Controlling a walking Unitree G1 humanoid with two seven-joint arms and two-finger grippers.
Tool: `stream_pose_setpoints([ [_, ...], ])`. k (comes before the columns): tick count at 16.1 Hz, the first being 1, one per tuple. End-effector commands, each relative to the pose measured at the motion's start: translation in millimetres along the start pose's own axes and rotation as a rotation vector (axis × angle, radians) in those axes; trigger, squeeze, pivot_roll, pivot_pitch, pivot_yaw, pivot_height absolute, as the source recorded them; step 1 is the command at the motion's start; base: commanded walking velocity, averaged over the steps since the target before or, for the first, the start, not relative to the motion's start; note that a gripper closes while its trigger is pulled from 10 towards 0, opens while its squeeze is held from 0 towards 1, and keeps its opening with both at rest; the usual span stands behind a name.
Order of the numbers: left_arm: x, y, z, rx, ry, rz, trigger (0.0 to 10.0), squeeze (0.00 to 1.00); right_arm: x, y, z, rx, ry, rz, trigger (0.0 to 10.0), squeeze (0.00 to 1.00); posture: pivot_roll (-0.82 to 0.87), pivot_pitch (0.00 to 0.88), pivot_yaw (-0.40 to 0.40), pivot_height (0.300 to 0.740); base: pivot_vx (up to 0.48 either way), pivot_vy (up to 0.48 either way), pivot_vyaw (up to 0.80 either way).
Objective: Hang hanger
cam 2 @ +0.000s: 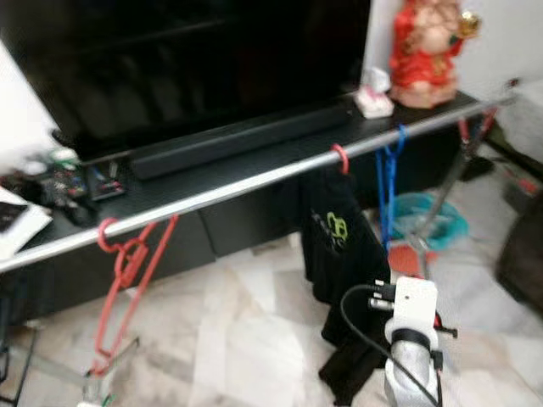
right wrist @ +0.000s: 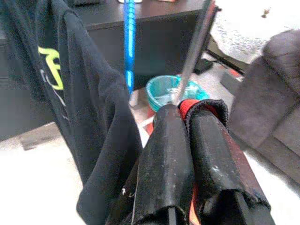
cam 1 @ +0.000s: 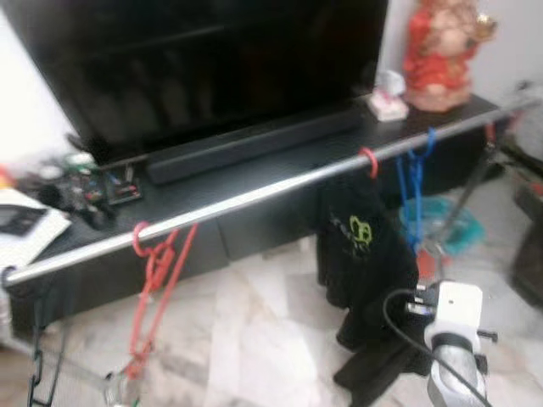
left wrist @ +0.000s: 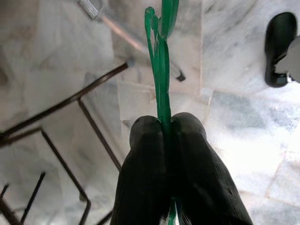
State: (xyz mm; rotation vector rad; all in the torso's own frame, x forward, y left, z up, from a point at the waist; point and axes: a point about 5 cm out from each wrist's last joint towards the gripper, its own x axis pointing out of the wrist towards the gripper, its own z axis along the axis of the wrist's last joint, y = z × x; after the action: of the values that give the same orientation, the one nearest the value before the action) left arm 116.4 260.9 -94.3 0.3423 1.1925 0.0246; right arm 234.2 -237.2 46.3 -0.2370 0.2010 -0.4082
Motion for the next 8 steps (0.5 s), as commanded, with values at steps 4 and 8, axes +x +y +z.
stream_pose_setpoints([
  [4,-2.6,12.8,-10.5,0.0,0.018,0.013,10.0,0.0,-0.3,2.3,7.9,0.012,-0.031,0.004,10.0,0.0,-0.05,0.0,0.086,0.74,0.0,0.0,0.8],
  [8,-0.5,-2.1,-4.5,-0.06,0.002,-0.007,10.0,0.0,1.8,0.4,9.7,0.011,-0.029,0.009,10.0,0.0,-0.06,0.0,0.059,0.74,0.0,0.0,0.76],
])
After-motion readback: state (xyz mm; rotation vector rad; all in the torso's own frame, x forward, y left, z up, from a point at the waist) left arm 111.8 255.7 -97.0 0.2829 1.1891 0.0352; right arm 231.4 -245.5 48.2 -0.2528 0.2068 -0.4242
